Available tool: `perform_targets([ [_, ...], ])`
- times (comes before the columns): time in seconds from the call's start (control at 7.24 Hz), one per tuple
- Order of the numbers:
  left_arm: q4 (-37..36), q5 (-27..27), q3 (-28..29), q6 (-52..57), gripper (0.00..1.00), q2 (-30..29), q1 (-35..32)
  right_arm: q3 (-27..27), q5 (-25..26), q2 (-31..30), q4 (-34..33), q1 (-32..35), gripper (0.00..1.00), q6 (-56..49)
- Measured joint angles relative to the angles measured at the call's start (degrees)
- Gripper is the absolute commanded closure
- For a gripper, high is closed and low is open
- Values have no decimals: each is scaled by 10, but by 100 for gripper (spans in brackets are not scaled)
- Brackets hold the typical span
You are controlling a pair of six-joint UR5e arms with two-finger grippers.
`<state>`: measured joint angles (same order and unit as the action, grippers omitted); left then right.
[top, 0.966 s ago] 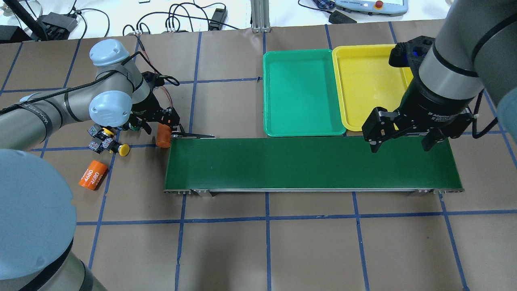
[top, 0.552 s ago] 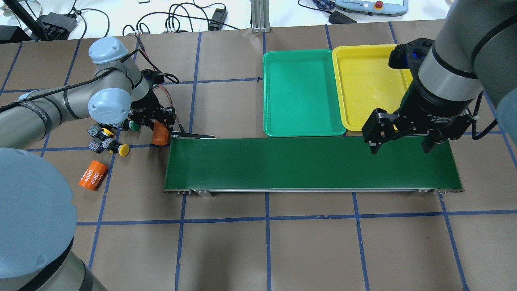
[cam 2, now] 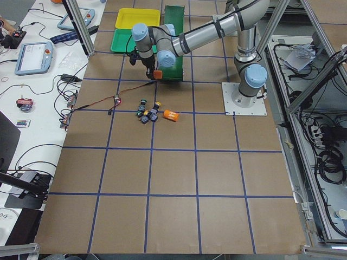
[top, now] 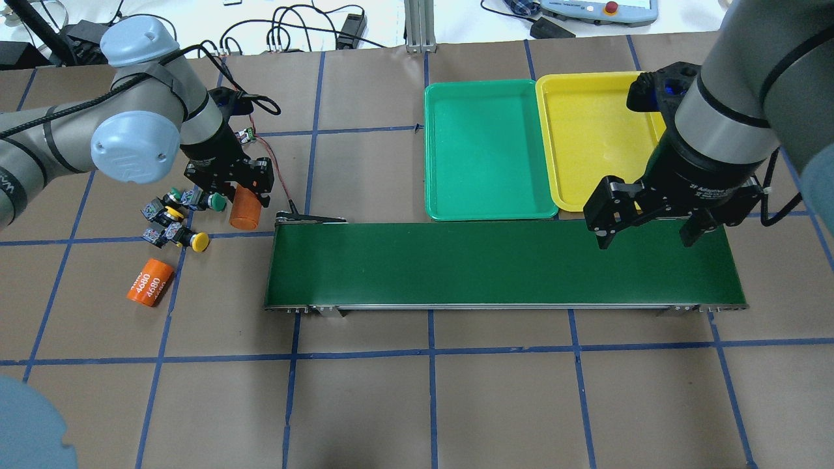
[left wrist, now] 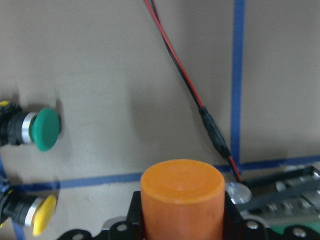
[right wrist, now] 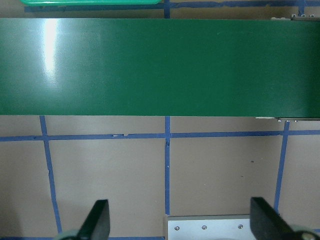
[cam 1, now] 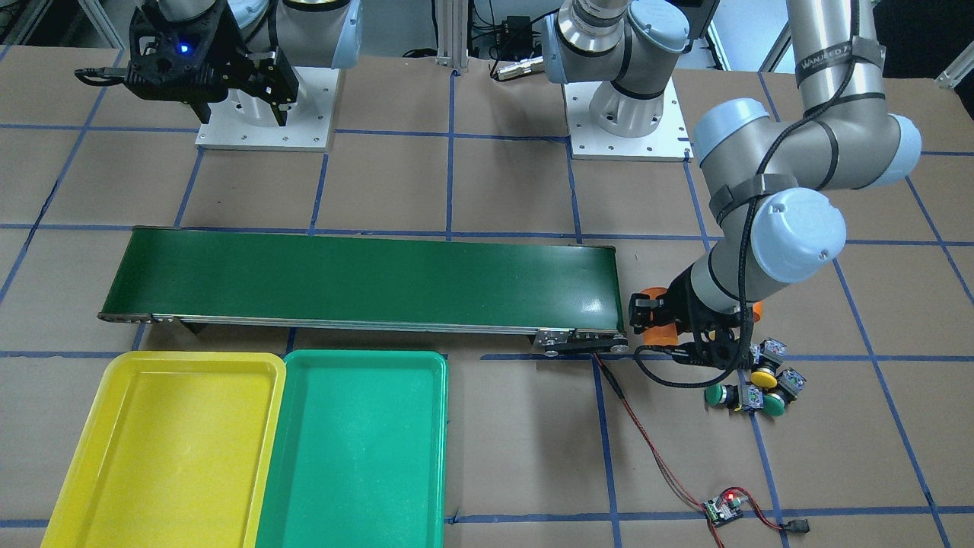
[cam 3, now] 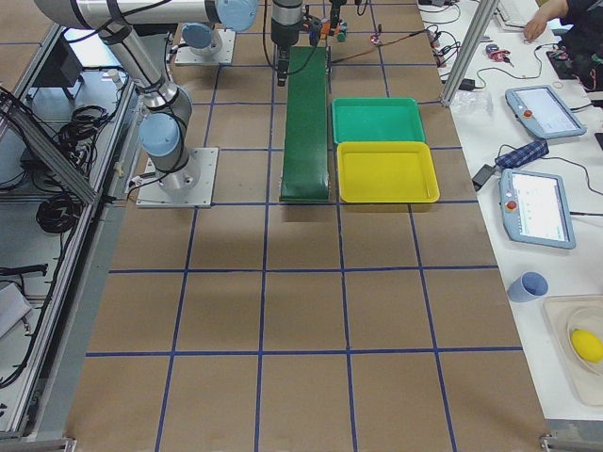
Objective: Sort buttons by color to trays
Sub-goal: 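Carry the orange cylinder with the left gripper onto the green belt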
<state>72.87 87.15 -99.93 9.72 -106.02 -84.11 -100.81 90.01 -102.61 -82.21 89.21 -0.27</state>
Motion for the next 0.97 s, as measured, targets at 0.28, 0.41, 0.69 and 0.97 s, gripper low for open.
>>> perform_targets([
  [0.28, -30, 0, -45, -54, 100, 25, -48, 0, 0, 0, 0, 0, 0, 0],
  [0.41, -41, 0, -52, -40, 100, 28, -57, 0, 1, 0, 0, 0, 0, -1],
  [0.69, -49, -1, -59, 104, 100, 28, -65, 0, 1, 0, 0, 0, 0, -1],
  [0.97, -55, -4, -73, 336, 100, 31, -78, 0, 1, 1, 0, 0, 0, 0],
])
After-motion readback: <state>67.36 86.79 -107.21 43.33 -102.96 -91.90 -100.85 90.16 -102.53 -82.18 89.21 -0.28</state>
